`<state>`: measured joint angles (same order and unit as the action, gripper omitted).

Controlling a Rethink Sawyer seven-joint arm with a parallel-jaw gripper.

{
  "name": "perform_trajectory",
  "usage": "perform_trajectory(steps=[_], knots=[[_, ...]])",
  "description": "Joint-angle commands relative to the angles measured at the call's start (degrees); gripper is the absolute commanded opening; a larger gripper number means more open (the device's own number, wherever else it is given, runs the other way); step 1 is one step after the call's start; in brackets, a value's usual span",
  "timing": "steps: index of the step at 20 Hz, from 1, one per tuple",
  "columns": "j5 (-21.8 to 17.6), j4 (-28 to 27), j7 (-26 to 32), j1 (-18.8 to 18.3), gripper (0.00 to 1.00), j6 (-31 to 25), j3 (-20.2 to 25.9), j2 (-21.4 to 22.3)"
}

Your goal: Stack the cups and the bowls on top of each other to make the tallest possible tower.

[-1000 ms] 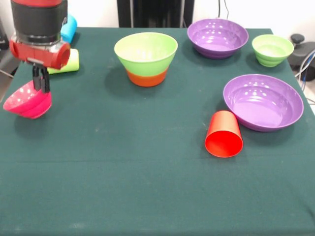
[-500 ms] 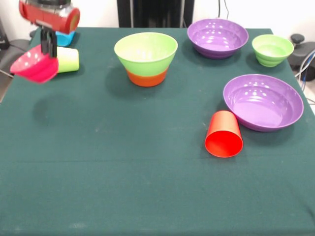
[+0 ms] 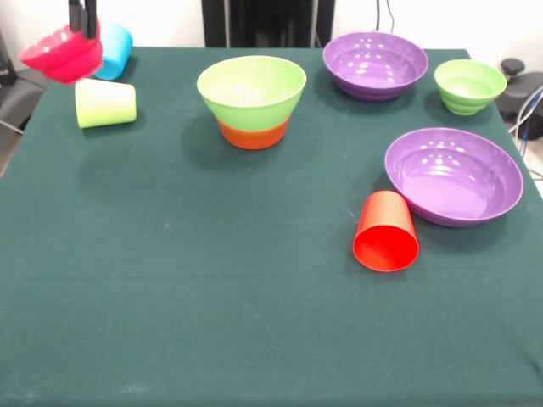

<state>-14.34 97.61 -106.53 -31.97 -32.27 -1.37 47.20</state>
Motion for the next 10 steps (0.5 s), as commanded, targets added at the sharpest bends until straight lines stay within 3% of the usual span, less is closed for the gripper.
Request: perform_trajectory(steps=[1, 10], knots=[[3.5, 6.0, -10.4, 3.6, 0.0, -4.6, -0.6, 2.8], [6.4, 7.4, -10.5, 5.5, 0.0, -3.5, -2.5, 3.8]])
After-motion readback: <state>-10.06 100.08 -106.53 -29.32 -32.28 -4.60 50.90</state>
